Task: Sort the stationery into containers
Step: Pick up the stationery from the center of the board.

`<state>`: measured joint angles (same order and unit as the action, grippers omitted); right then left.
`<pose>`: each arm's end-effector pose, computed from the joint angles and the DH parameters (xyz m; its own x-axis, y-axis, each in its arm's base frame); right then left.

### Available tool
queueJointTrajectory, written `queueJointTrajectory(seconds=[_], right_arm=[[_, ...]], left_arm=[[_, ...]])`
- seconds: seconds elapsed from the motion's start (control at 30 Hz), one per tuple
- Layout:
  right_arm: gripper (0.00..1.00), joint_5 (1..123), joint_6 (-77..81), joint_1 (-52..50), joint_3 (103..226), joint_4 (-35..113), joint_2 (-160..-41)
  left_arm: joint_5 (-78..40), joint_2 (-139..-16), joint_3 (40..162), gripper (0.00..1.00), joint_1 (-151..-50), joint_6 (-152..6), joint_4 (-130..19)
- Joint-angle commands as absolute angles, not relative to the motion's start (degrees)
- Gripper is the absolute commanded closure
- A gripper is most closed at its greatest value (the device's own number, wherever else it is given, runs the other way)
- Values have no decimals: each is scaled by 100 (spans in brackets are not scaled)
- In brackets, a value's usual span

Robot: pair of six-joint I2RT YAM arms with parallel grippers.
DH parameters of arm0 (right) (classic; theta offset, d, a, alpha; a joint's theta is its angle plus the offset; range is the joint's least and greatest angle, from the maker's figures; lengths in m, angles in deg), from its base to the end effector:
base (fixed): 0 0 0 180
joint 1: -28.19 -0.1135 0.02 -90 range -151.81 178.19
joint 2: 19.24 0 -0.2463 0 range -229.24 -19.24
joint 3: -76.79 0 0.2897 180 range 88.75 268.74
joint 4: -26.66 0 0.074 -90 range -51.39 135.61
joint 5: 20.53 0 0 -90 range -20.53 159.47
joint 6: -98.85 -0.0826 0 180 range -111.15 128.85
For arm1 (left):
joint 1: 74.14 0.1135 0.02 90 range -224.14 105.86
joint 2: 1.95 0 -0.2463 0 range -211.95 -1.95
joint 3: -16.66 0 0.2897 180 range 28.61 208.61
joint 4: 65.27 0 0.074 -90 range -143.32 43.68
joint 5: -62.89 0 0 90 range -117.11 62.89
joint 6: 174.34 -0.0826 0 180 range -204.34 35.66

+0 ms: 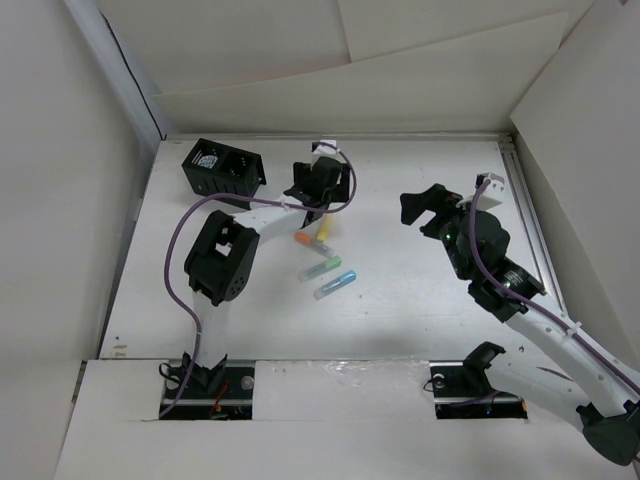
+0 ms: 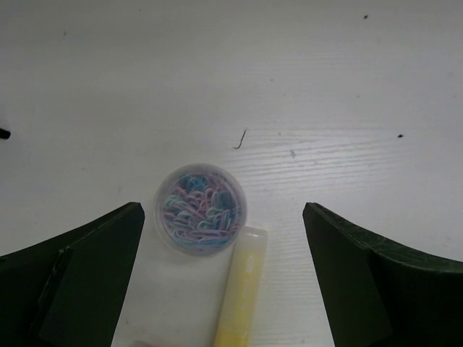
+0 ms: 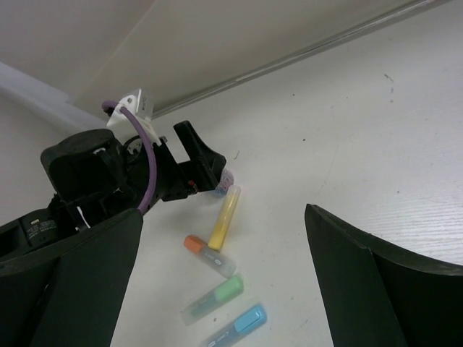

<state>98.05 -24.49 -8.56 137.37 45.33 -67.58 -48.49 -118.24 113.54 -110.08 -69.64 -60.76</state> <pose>0.2520 0.1389 0.3425 -0.1544 0.4871 -0.8596 -0.0714 0.8623 0.5014 0.4551 -0.2927 0.1769 -0.3878 -0.0108 -0.9217 0.1844 0.9788 -0.0890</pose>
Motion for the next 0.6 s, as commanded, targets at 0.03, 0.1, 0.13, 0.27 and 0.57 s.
queueJointTrajectory(seconds=[0.03, 0.1, 0.13, 0.27, 0.57], right_arm=[[0, 9795, -2393, -828, 13779, 4221, -6705], [0, 9794, -2393, -828, 13779, 4221, -6705], [0, 9794, -2393, -828, 13779, 4221, -6758], [0, 9794, -2393, -828, 13779, 4221, -6758], [0, 9742, -2393, -828, 13779, 4221, -6758]], left_arm=[[-5312, -11471, 11045, 8, -11017, -6694, -6386], [-5234, -11541, 11044, 8, -10868, -6693, -6308], [-5233, -11542, 11105, 8, -10868, -6641, -6307], [-5084, -11787, 11106, 11, -10806, -6641, -6298], [-4917, -12227, 11448, 23, -10753, -6746, -6246]])
